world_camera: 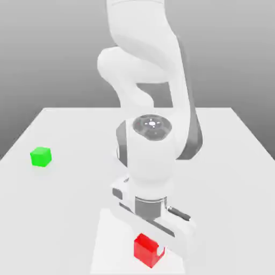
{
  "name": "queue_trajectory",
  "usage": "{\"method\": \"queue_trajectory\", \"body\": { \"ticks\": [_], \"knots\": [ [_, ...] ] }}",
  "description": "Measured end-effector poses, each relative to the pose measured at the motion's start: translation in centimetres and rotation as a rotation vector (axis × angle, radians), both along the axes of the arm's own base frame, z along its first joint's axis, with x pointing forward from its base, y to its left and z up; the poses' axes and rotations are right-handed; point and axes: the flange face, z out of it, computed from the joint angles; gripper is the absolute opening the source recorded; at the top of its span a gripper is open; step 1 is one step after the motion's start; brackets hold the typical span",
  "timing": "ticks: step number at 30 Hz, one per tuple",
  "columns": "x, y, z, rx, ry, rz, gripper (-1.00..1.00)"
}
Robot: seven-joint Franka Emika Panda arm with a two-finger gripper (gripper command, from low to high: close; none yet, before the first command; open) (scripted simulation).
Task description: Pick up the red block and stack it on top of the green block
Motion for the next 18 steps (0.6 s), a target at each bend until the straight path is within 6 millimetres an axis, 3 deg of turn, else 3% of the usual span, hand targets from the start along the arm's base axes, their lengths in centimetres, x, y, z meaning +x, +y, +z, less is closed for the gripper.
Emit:
{"method": "queue_trajectory", "body": {
  "ticks": [5, 6, 9, 11, 12, 14, 18],
  "knots": [
    [0.0, -0.1, 5.2, -0.001, 0.000, -0.002, -1.00],
    [-0.3, -1.7, 5.8, -0.007, 0.002, -0.039, -1.00],
    [-2.0, -9.2, 6.5, -0.031, 0.008, -0.221, -1.00],
    [-4.4, -15.4, 6.9, -0.045, 0.013, -0.380, -1.00],
    [-6.3, -19.2, 7.2, -0.051, 0.017, -0.485, -1.00],
    [-10.1, -24.4, 7.6, -0.060, 0.021, -0.646, -1.00],
    [-18.3, -31.5, 8.5, -0.064, 0.027, -0.937, -1.00]
  ]
}}
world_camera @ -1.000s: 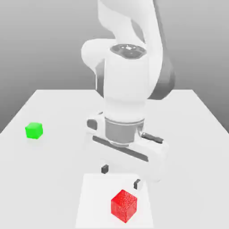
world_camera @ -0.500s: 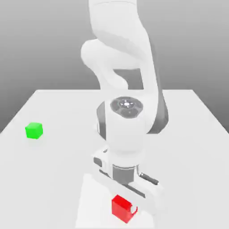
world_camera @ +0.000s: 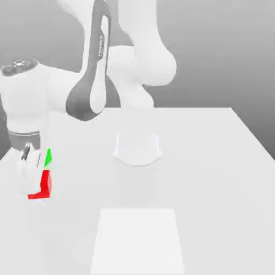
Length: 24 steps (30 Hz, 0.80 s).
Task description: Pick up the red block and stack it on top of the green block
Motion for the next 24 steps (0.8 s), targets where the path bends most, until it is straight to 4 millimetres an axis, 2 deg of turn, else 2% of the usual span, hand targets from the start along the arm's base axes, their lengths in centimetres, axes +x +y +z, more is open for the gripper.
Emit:
{"method": "queue_trajectory", "body": {
  "ticks": [5, 9, 10, 12, 17, 18, 24],
  "knots": [
    [-10.2, -4.3, 0.8, 0.005, -0.018, -0.320, -1.00],
    [-19.4, -5.5, 1.2, 0.018, -0.049, -0.606, -1.00],
    [-21.0, -5.5, 1.0, 0.021, -0.057, -0.658, -1.00],
    [-22.1, -5.5, -0.2, 0.025, -0.064, -0.695, -1.00],
    [-22.3, -5.5, -4.5, 0.027, -0.067, -0.701, -1.00],
    [-22.3, -5.4, -5.1, 0.026, -0.065, -0.702, 1.00],
    [-22.5, -5.4, -5.4, 0.026, -0.064, -0.706, 1.00]
  ]
}}
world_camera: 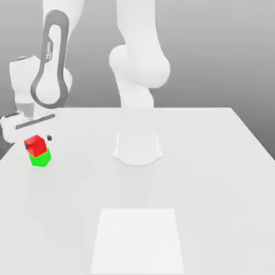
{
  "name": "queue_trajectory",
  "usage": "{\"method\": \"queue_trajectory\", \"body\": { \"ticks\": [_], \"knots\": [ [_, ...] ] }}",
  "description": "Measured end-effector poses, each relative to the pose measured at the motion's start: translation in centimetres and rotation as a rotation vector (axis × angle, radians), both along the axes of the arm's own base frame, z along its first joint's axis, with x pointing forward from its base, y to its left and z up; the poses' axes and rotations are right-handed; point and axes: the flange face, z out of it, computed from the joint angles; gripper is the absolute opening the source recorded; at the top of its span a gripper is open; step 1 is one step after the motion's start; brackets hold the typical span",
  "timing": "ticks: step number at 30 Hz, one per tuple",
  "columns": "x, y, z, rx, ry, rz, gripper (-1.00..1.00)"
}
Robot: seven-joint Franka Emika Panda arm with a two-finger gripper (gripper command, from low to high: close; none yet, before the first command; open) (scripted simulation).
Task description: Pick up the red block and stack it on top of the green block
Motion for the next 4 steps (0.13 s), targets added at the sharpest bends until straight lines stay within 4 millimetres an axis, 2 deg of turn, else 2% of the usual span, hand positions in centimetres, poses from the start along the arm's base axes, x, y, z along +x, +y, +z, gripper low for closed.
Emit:
{"method": "queue_trajectory", "body": {
  "ticks": [4],
  "knots": [
    [-0.2, -0.2, 2.4, 0.001, -0.004, -0.007, 1.00]
  ]
}}
